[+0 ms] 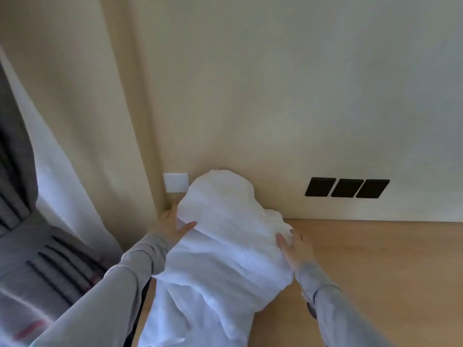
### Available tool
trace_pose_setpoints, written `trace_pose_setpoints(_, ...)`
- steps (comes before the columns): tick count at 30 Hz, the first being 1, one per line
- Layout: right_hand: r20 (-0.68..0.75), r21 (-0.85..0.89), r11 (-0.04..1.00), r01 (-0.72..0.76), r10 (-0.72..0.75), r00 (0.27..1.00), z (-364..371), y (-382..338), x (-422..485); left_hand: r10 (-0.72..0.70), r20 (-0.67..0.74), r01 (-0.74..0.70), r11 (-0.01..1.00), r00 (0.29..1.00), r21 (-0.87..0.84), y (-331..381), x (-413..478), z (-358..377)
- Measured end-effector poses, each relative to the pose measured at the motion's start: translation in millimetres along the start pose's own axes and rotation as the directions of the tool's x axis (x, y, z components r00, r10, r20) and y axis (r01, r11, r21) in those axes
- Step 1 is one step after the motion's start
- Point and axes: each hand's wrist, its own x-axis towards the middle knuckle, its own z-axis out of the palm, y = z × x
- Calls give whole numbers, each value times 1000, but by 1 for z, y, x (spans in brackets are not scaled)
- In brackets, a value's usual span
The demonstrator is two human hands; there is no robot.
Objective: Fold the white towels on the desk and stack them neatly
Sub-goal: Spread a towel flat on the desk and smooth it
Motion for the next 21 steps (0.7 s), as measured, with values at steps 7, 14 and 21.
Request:
trace_pose_setpoints(7,10,541,759,-363,426,905,-2,-3,13,-11,14,17,892,1000,-451,15,24,-3)
trace_pose_setpoints(14,184,737,483,-472,529,828,-6,0,17,-13,57,41,846,998,-531,27,42,-1)
trace_pose_setpoints(21,241,676,560,-478,446,862,-4,1,18,28,72,6,902,997,-431,21,45,-1)
